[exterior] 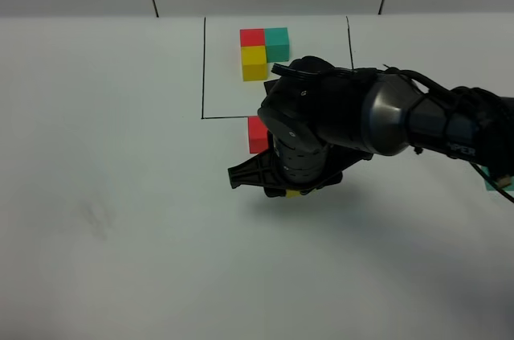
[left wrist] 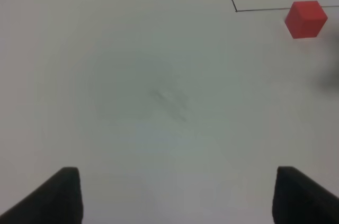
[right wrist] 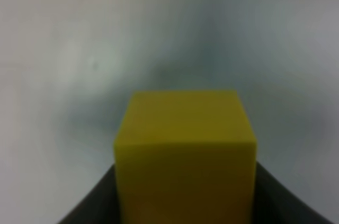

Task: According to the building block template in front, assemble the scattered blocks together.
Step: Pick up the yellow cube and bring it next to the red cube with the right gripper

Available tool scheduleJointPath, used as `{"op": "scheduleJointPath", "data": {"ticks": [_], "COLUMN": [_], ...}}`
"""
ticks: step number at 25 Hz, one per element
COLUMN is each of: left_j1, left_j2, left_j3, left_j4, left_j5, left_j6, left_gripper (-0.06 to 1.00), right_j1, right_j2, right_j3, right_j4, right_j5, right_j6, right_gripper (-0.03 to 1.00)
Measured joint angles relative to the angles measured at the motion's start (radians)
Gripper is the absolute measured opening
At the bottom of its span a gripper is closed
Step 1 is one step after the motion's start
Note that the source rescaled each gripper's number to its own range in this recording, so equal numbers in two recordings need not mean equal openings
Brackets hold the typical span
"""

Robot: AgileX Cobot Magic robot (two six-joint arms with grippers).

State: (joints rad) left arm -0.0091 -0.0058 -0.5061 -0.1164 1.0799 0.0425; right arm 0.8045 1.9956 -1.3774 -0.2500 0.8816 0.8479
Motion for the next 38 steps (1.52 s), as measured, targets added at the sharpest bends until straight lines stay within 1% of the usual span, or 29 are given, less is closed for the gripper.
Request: {"op": "scheduleJointPath", "data": {"ticks": [4, 7, 11, 15, 22, 28, 38], "left_j1": [0.000, 0.000, 0.000, 0.000, 0.000, 0.000, 0.000], "left_j2": [0.000, 0.000, 0.000, 0.000, 0.000, 0.000, 0.000], "left_j3": [0.000, 0.000, 0.000, 0.000, 0.000, 0.000, 0.000], "left_j4": [0.001, 0.001, 0.001, 0.001, 0.001, 0.001, 0.001], "left_j5": [0.000, 0.000, 0.000, 0.000, 0.000, 0.000, 0.000], "left_j6": [0.000, 0.000, 0.000, 0.000, 0.000, 0.000, 0.000], "left_gripper": [0.67, 0.67, 0.67, 0.67, 0.67, 0.67, 0.67], "right_j1": [0.007, 0.009, 0.016, 0.017, 0.017, 0.009, -0.032], "right_j2": [0.047, 0.070, 0.117, 0.181, 0.249, 0.260, 0.260], "right_j3": [-0.018, -0.020, -0.052, -0.144, -0.263, -0.277, -0.277], "right_j4": [0.007, 0.023, 0.015, 0.004, 0.001, 0.005, 0.063], "right_j5": [-0.066, -0.091, -0.078, -0.018, 0.023, 0.021, -0.007], "right_j6": [0.000, 0.000, 0.000, -0.015, -0.019, 0.011, 0.028], "right_gripper": [0.25, 0.25, 0.25, 0.25, 0.25, 0.25, 0.25]}}
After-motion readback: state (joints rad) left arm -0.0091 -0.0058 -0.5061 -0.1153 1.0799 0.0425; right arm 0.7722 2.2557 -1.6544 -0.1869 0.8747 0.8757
